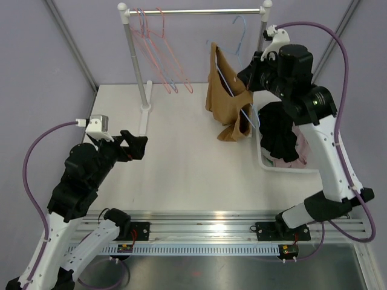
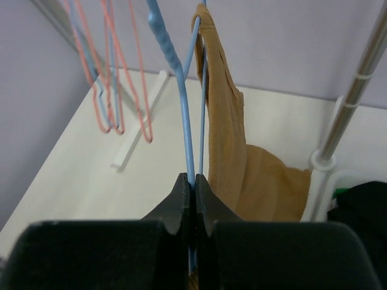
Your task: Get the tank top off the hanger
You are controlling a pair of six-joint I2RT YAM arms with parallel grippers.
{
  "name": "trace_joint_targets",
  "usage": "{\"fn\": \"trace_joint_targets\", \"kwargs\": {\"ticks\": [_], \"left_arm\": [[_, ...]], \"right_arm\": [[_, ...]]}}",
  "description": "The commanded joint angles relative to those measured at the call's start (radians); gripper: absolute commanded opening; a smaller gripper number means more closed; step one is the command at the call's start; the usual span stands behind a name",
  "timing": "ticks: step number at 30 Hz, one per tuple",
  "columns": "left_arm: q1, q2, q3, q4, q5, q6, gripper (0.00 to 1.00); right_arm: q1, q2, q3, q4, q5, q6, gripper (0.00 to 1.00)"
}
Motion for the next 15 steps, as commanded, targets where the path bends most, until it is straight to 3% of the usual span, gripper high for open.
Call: {"fn": "trace_joint_targets", "kwargs": {"ticks": [1,6,9,15], "left_arm": [[-0.012,0.073,0.095,0.162,0.143,-0.071,0.99],[-0.097,0.185,0.146,0.319,0.177,-0.079,0.99],[-0.211,0.228,0.155,0.426,0.140,-0.020,0.99],[-0.344,0.371,0.181,0.549,0.071,0.079,0.99]], "right_arm": [[0.032,-0.164,-0.110,-0.026,-0.095,0.062,0.00],[0.037,-0.397,-0.363,-0.056,-0.228,0.118,0.00],[0.037,-0.509,-0.489,-0.057,-0.288,0.151,0.00],[0.038,-0.645,-0.642,-0.013,-0.460,0.195,0.00]]}}
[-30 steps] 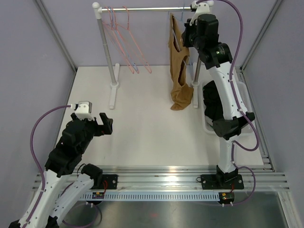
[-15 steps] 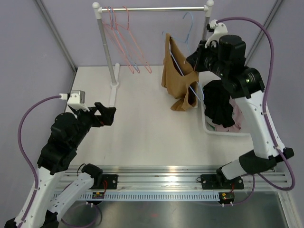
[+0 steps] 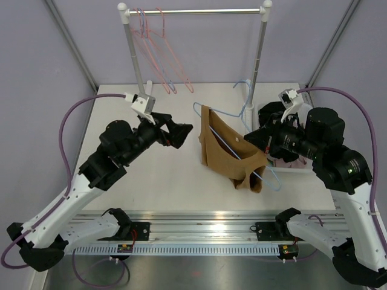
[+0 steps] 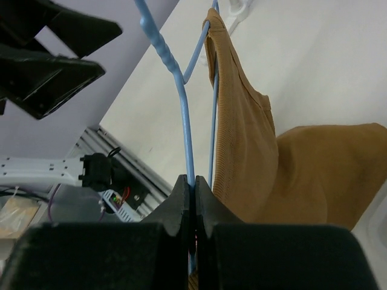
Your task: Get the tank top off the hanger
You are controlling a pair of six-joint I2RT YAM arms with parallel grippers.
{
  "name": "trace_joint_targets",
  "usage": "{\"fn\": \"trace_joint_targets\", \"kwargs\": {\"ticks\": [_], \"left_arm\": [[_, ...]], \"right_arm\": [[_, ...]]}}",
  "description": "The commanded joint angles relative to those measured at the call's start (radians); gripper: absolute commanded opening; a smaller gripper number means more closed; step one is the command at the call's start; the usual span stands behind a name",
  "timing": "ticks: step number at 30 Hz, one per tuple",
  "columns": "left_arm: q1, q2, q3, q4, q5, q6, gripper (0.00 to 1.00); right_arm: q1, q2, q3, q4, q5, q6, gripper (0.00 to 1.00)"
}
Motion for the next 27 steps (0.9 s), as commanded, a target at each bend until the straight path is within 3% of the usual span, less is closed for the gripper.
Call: {"fn": "trace_joint_targets", "kwargs": {"ticks": [1,9,16,19,20,22,23,27], "left_arm": [[-0.044,0.061,0.052,0.152,-0.024,0.081,0.99],[-0.112,0.167,0.056,0.172,-0.080,0.131,0.93],[-0.113,0.213,0.042,0.158,-0.156,0.150,0.70],[-0.113,0.218,0.033,0.169,-0.192,0.153,0.46],[-0.113,0.217,0.030,0.169,-0.202,0.153,0.29],[-0.113,0.217,0.034,0.160,-0.251,0.151,0.14],[-0.113,0.214,0.037,0.150,-0.312,0.142,0.02],[-0.110,0.165,0.010,0.088,-0.560,0.073,0.00]], "right_arm": [[0.006,-0.040,-0.045,0.096,-0.145,0.059,0.00],[0.006,-0.083,-0.059,0.111,-0.216,0.079,0.00],[0.006,-0.096,-0.055,0.122,-0.228,0.081,0.00],[0.006,-0.090,-0.052,0.127,-0.234,0.079,0.00],[0.006,-0.088,-0.055,0.124,-0.231,0.075,0.00],[0.008,-0.086,-0.059,0.111,-0.210,0.050,0.00],[0.006,-0.088,-0.073,0.108,-0.196,0.038,0.00],[0.006,-0.090,-0.133,0.096,-0.197,-0.043,0.00]]}}
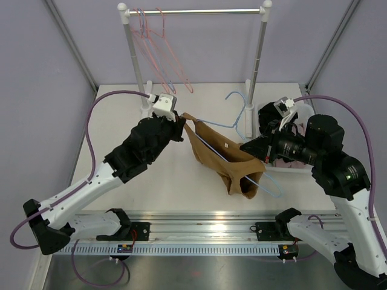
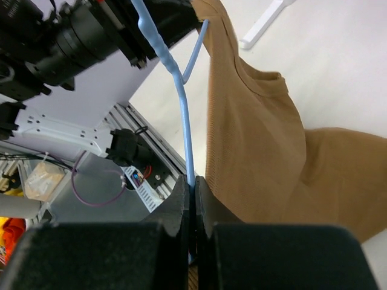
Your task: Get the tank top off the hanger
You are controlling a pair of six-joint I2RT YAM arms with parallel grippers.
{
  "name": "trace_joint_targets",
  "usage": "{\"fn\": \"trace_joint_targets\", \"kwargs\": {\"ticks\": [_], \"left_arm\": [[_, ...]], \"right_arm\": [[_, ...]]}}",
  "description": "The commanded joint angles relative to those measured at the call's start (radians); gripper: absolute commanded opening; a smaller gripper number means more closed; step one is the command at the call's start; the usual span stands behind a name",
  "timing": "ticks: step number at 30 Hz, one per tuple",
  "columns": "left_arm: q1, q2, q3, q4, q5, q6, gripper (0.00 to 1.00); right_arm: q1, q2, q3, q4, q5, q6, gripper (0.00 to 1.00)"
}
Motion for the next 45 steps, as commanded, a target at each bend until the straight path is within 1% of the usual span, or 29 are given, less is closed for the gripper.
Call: {"fn": "trace_joint_targets", "kwargs": {"ticks": [1,2,4,5,7,10,12,15,16,18,21,22,24,25,27,28,30,31,32,33,35,36,37,38,39,40,42,43,45], "left_arm": [[0.008,-0.079,-0.009,-0.003,-0.303,-0.065,0.00],[0.023,-0.093,-0.016,-0.040,-0.381,-0.101,0.00],[0.061,-0.119,-0.023,-0.084,-0.400,-0.134,0.00],[0.112,-0.135,-0.023,-0.121,-0.381,-0.160,0.00],[0.190,-0.147,-0.022,-0.170,-0.315,-0.183,0.00],[0.242,-0.155,-0.025,-0.203,-0.241,-0.194,0.00],[0.250,-0.159,-0.026,-0.227,-0.212,-0.212,0.00],[0.256,-0.168,-0.037,-0.246,-0.088,-0.225,0.00],[0.256,-0.172,-0.048,-0.241,-0.007,-0.226,0.00],[0.256,-0.193,-0.060,-0.238,0.050,-0.250,0.00],[0.256,-0.246,-0.118,-0.179,0.246,-0.249,0.00],[0.255,-0.262,-0.162,-0.122,0.377,-0.257,0.00],[0.255,-0.299,-0.219,-0.051,0.524,-0.287,0.00],[0.243,-0.306,-0.246,0.013,0.626,-0.304,0.00],[0.203,-0.326,-0.316,0.074,0.676,-0.309,0.00],[0.143,-0.331,-0.335,0.084,0.695,-0.298,0.00],[0.083,-0.336,-0.378,0.099,0.699,-0.268,0.00],[0.053,-0.339,-0.391,0.116,0.727,-0.261,0.00],[0.043,-0.337,-0.401,0.112,0.721,-0.257,0.00],[0.039,-0.339,-0.408,0.093,0.695,-0.258,0.00],[0.035,-0.346,-0.401,-0.012,0.537,-0.266,0.00],[0.037,-0.348,-0.382,-0.057,0.475,-0.267,0.00],[0.035,-0.353,-0.370,-0.131,0.374,-0.269,0.00],[0.037,-0.356,-0.358,-0.167,0.336,-0.268,0.00],[0.035,-0.360,-0.344,-0.201,0.287,-0.266,0.09],[0.037,-0.363,-0.315,-0.262,0.234,-0.263,0.14],[0.037,-0.374,-0.278,-0.322,0.192,-0.254,0.24],[0.037,-0.377,-0.243,-0.380,0.161,-0.249,0.40],[0.037,-0.386,-0.200,-0.481,0.130,-0.238,0.55]], "right_arm": [[0.005,-0.010,-0.044,0.047,-0.050,-0.085,0.00],[0.004,-0.013,-0.070,0.046,-0.081,-0.105,0.00],[0.005,-0.030,-0.095,0.049,-0.186,-0.165,0.00],[0.005,-0.038,-0.116,0.055,-0.217,-0.178,0.00],[0.005,-0.070,-0.141,0.102,-0.257,-0.188,0.00],[0.004,-0.108,-0.167,0.154,-0.267,-0.182,0.00],[0.005,-0.128,-0.186,0.220,-0.277,-0.176,0.00],[0.005,-0.147,-0.213,0.293,-0.256,-0.179,0.00],[0.005,-0.151,-0.224,0.311,-0.242,-0.180,0.00],[0.004,-0.168,-0.251,0.377,-0.241,-0.183,0.00],[0.005,-0.191,-0.308,0.550,-0.202,-0.119,0.00],[0.005,-0.196,-0.330,0.675,-0.180,-0.067,0.00],[0.004,-0.203,-0.414,0.858,-0.071,0.008,0.00],[0.005,-0.200,-0.443,1.024,-0.032,0.066,0.00],[0.005,-0.164,-0.509,1.182,0.067,0.116,0.00],[0.005,-0.142,-0.526,1.337,0.072,0.143,0.00],[0.005,-0.066,-0.566,1.491,0.089,0.171,0.00],[0.004,-0.041,-0.577,1.637,0.098,0.188,0.00],[0.005,-0.017,-0.581,1.680,0.133,0.190,0.00],[0.004,0.019,-0.559,1.681,0.167,0.188,0.00],[0.005,0.031,-0.470,1.386,0.266,0.100,0.00],[0.005,0.048,-0.377,1.277,0.300,0.066,0.00],[0.005,0.056,-0.335,1.069,0.355,0.041,0.00],[0.005,0.065,-0.298,0.985,0.447,0.027,0.00],[0.005,0.088,-0.240,0.922,0.474,0.010,0.00],[0.005,0.102,-0.203,0.770,0.500,-0.023,0.00],[0.004,0.149,-0.111,0.651,0.580,-0.036,0.00],[0.005,0.166,-0.085,0.562,0.600,-0.057,0.00],[0.004,0.230,0.002,0.482,0.644,-0.059,0.00]]}}
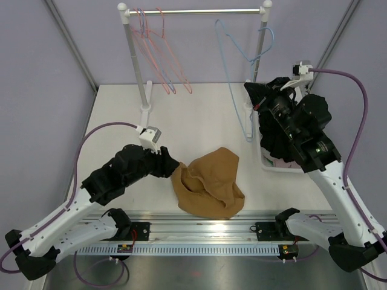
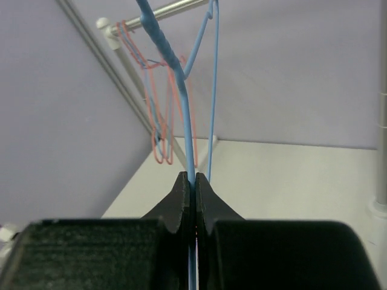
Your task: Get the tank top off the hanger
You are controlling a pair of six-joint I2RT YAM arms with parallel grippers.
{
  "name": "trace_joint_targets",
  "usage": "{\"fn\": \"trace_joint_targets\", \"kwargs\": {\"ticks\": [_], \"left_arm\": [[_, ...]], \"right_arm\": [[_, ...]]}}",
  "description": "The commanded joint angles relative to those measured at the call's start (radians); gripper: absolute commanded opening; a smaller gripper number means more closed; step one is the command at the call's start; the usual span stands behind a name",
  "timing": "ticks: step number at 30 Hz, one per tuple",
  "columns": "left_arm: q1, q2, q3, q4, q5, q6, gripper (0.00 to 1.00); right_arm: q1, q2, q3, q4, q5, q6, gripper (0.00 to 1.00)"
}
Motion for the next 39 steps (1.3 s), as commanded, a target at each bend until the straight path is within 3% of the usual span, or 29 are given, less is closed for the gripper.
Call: {"fn": "trace_joint_targets", "kwargs": {"ticks": [1,4,6,13,20,23,31,35,36,38,39], "left_arm": [[0.000,-0.041,0.125,-0.171,-0.173,0.024,0.65],[-0.002,-0.074,0.197,-0.291,-0.237,0.050,0.79],[0.000,-0.097,0.235,-0.358,-0.262,0.073,0.99],[-0.002,-0.261,0.141,-0.321,-0.291,0.177,0.99],[0.002,-0.377,0.022,-0.265,-0.366,0.183,0.99],[0.003,-0.393,0.015,-0.270,-0.418,0.174,0.99],[0.008,-0.384,0.011,-0.264,-0.402,0.179,0.99],[0.017,-0.378,0.010,-0.262,-0.391,0.183,0.99],[0.020,-0.380,0.010,-0.262,-0.388,0.183,0.99],[0.023,-0.380,0.010,-0.261,-0.388,0.183,0.99],[0.025,-0.378,0.008,-0.261,-0.386,0.185,0.99]], "right_arm": [[0.004,0.098,0.155,-0.340,0.163,-0.084,0.00],[0.004,0.212,0.308,-0.460,0.183,-0.116,0.00],[0.001,0.299,0.426,-0.491,0.215,-0.139,0.00],[-0.114,0.554,0.776,-0.572,0.156,-0.157,0.00],[-0.198,0.914,1.297,-0.743,0.041,-0.182,0.00],[-0.226,1.018,1.414,-0.772,0.032,-0.194,0.00],[-0.244,1.083,1.410,-0.714,-0.001,-0.177,0.00],[-0.244,1.034,1.309,-0.671,0.004,-0.176,0.00],[-0.244,1.031,1.306,-0.674,0.001,-0.176,0.02],[-0.243,1.020,1.313,-0.681,0.002,-0.174,0.26],[-0.244,1.014,1.313,-0.690,0.004,-0.176,0.31]]}}
